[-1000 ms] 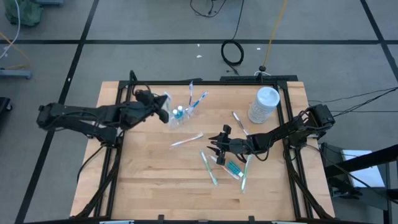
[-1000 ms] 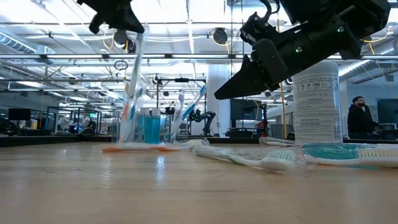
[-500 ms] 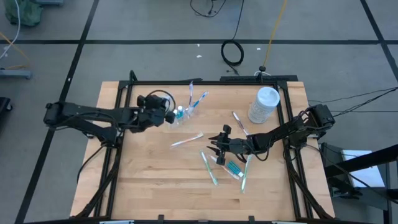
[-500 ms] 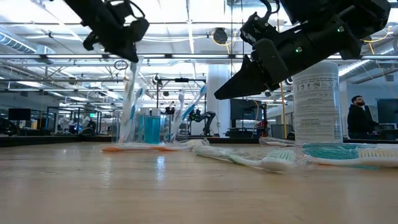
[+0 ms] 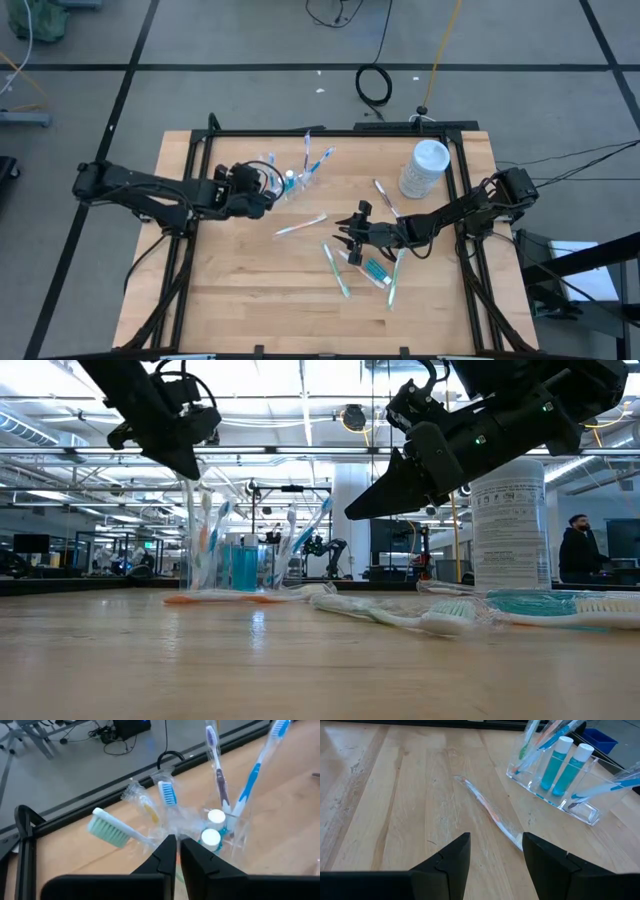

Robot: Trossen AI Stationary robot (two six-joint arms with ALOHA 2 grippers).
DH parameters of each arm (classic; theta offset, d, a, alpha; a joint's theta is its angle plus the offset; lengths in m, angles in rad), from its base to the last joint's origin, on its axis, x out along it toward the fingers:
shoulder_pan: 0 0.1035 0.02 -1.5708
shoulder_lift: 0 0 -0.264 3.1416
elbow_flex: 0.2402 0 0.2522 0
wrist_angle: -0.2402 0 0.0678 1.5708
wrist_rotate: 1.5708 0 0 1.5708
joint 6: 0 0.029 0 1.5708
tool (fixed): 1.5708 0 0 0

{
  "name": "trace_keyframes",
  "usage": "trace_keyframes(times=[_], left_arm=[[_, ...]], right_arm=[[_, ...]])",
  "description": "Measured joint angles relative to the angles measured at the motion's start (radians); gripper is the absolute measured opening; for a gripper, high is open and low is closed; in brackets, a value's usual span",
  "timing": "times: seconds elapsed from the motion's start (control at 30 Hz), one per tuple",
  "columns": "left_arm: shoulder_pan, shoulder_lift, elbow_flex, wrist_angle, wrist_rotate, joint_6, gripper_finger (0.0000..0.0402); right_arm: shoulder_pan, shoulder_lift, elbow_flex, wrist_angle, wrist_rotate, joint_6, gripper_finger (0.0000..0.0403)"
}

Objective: Pick & Place toothbrushing station
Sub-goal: Put the left green toothbrush into the transparent organizer

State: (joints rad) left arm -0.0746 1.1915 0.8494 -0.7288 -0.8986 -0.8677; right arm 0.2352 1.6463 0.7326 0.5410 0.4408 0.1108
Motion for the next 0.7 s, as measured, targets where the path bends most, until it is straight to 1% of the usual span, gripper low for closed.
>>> trace_keyframes(times=[0.23, 0.33, 0.43, 0.53, 0.57, 0.63, 0.7], left_arm=[[0.018, 0.0, 0.0, 0.004, 0.006, -0.001, 0.0056], [0.02, 0.003, 0.0, 0.04, 0.035, 0.044, 0.0061], [0.02, 0.029, 0.001, 0.099, 0.064, 0.088, 0.0048], [0.022, 0.063, 0.002, 0.125, 0.061, 0.11, 0.0013], [0.026, 0.075, 0.002, 0.123, 0.061, 0.113, 0.0007], [0.032, 0.085, 0.001, 0.119, 0.07, 0.114, 0.0012], [0.041, 0.082, 0.002, 0.131, 0.085, 0.114, 0.0028]], right_arm=[[0.0, 0.0, 0.0, 0.0, 0.0, 0.007, 0.0171], [0.0, 0.0, 0.0, 0.0, 0.0, 0.007, 0.0171], [0.0, 0.0, 0.0, 0.0, 0.0, 0.006, 0.0171], [0.0, 0.0, 0.0, 0.0, 0.0, 0.007, 0.0171], [0.0, 0.0, 0.0, 0.0, 0.0, 0.007, 0.0171], [0.0, 0.0, 0.0, 0.002, 0.0, 0.007, 0.0171], [0.0, 0.0, 0.0, 0.0, 0.0, 0.007, 0.0171]])
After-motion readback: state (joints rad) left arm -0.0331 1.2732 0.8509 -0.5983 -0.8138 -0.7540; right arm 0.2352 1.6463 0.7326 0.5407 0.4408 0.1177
